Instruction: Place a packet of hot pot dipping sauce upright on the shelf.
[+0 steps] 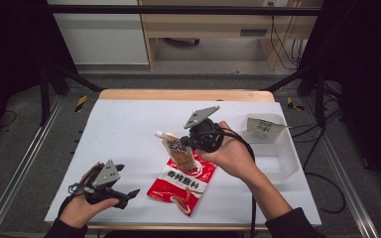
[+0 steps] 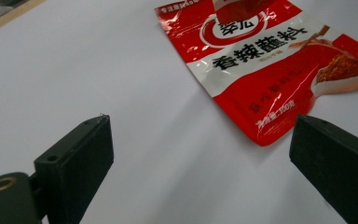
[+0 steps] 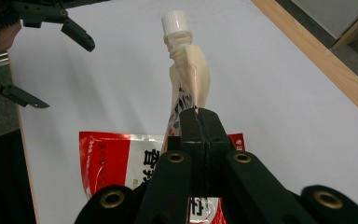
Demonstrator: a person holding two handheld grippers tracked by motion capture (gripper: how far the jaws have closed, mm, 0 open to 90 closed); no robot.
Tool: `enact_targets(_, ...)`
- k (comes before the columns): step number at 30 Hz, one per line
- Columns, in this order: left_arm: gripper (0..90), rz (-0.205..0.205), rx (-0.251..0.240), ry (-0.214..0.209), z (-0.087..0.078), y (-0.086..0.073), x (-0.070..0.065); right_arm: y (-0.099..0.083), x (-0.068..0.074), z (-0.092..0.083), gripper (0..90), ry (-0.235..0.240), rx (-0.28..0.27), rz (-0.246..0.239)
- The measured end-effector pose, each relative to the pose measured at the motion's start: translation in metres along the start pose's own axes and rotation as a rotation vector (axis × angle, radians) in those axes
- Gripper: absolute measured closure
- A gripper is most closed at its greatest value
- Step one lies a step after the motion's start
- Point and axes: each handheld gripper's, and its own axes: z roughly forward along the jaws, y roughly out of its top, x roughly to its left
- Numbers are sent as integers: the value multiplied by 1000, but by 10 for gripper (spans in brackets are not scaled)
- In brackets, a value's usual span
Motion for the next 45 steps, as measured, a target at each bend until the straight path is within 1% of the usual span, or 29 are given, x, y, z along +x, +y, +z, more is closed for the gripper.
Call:
enact_targets(2, 72, 12, 5, -16, 1, 11, 0, -3, 0, -4, 900, 5, -2, -14)
enact_targets(4, 84, 27, 8, -26, 1, 23, 1, -6, 0, -7, 900, 9, -5, -15)
enact_targets(6, 104, 52, 15, -29, -1, 38, 3, -10, 0, -8, 900, 17, -9, -20)
enact_targets(11, 158, 100, 5, -37, -7, 74, 9, -16, 1, -11, 900, 31, -28, -30)
enact_targets(13, 177, 110, 4, -44, -7, 84, 11, -18, 2, -11, 900, 37, -31, -33)
enact_targets(17, 213, 148, 9, -49, -5, 104, 12, -19, 4, -12, 900, 41, -35, -38)
enact_targets(21, 257, 169, -3, -69, 0, 114, 10, -20, 7, -13, 900, 44, -50, -46)
enact_targets(23, 266, 180, -1, -77, 2, 118, 10, -20, 9, -13, 900, 49, -53, -51)
enact_targets(25, 299, 190, -1, -88, 4, 122, 9, -21, 10, -13, 900, 57, -53, -54)
enact_targets(29, 323, 195, -5, -100, 8, 128, 10, -21, 13, -13, 900, 63, -54, -60)
enact_targets(31, 337, 193, -8, -118, 10, 130, 10, -20, 14, -13, 900, 68, -60, -63)
enact_targets(33, 368, 211, 0, -135, 12, 133, 11, -19, 16, -13, 900, 71, -65, -65)
enact_targets(35, 402, 216, 5, -146, 14, 134, 11, -19, 17, -12, 900, 77, -67, -67)
enact_targets(37, 432, 210, 2, -157, 16, 135, 12, -19, 18, -12, 900, 82, -70, -69)
enact_targets(40, 476, 213, 3, -167, 18, 135, 14, -18, 18, -12, 900, 88, -73, -67)
enact_targets(42, 514, 214, -4, -183, 18, 135, 15, -18, 18, -12, 900, 93, -73, -67)
enact_targets(43, 533, 207, -9, -191, 18, 135, 16, -18, 18, -11, 900, 94, -74, -71)
enact_targets(44, 565, 208, -6, -187, 18, 135, 17, -18, 19, -11, 900, 93, -72, -72)
enact_targets(45, 574, 197, -6, -193, 18, 134, 18, -18, 19, -11, 900, 93, -71, -72)
